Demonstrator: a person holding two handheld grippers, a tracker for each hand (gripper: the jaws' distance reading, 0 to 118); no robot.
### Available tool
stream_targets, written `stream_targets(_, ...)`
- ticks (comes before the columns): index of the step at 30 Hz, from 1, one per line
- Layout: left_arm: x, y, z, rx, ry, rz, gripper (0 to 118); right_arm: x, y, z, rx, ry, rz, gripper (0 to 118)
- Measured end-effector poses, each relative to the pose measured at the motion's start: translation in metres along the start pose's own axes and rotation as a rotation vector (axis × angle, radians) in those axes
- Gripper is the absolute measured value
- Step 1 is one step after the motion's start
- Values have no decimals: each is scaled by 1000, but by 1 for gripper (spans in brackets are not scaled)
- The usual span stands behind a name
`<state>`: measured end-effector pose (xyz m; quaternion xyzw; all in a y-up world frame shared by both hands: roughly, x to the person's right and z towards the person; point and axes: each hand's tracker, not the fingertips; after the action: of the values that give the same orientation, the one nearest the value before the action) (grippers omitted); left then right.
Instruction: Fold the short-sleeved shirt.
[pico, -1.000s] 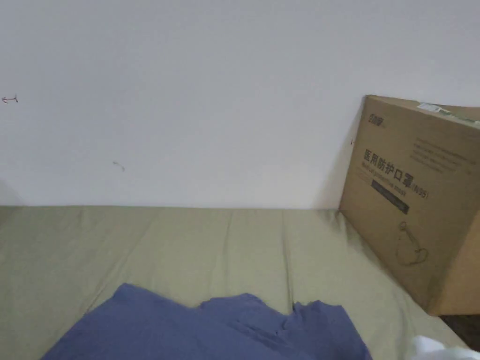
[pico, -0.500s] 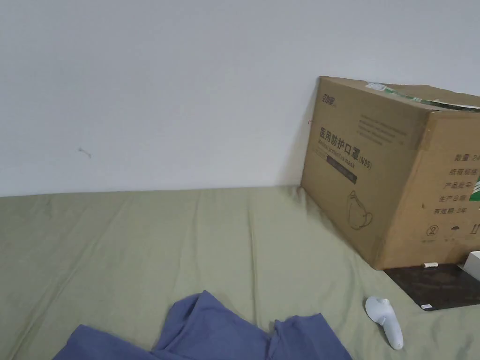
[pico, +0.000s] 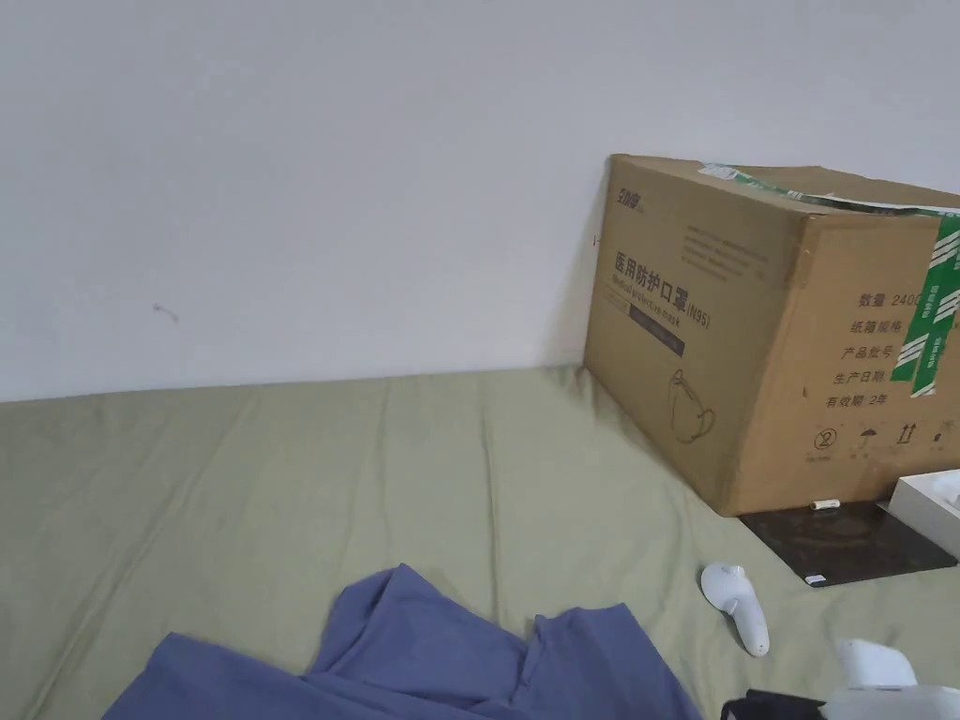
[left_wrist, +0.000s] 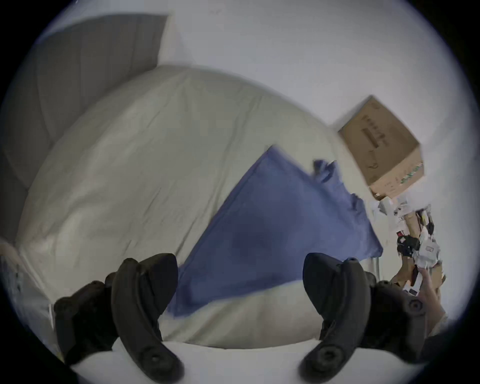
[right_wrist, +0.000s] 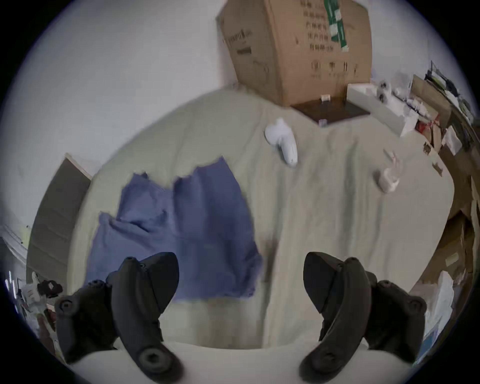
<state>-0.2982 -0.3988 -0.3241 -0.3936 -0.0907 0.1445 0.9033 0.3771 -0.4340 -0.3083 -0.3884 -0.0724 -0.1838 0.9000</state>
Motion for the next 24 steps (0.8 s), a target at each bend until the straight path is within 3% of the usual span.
stream_targets(3, 50, 17, 11, 148, 11, -118, 103, -31, 1, 32, 127, 8, 10, 99)
stream_targets(5, 79, 26, 12, 182, -52, -140, 87, -46, -5, 46, 238, 103, 24, 77)
stream_targets(6, 86, 28, 8, 193, -82, -146, 67, -52, -8, 48, 280, 140, 36, 53)
stream_targets(7, 98, 32, 5, 193, -119, -157, 28, -58, -9, 46, 298, 152, 57, 10)
stream_targets(8, 110, 35, -2, 174, -148, -173, 2, -66, -11, 44, 297, 138, 72, 0)
stream_targets(10, 125, 37, -19, 166, -123, -229, 2, -73, -13, 42, 299, 134, 57, 0)
stream_targets(12, 136, 45, -37, 131, -169, -272, 2, -75, -11, 34, 267, 236, 45, 0)
stream_targets(17, 130, 112, -114, -55, -172, -272, 2, -80, -5, 26, 215, 195, 70, 0)
stream_targets(22, 90, 180, -231, -256, -88, -420, 2, -71, -3, 0, 144, 177, 104, 0)
stream_targets(23, 79, 189, -254, -299, -88, -434, 3, -68, -5, -10, 114, 155, 106, 0)
stream_targets(24, 69, 194, -273, -344, -59, -421, 19, -67, -6, -18, 82, 133, 101, 0)
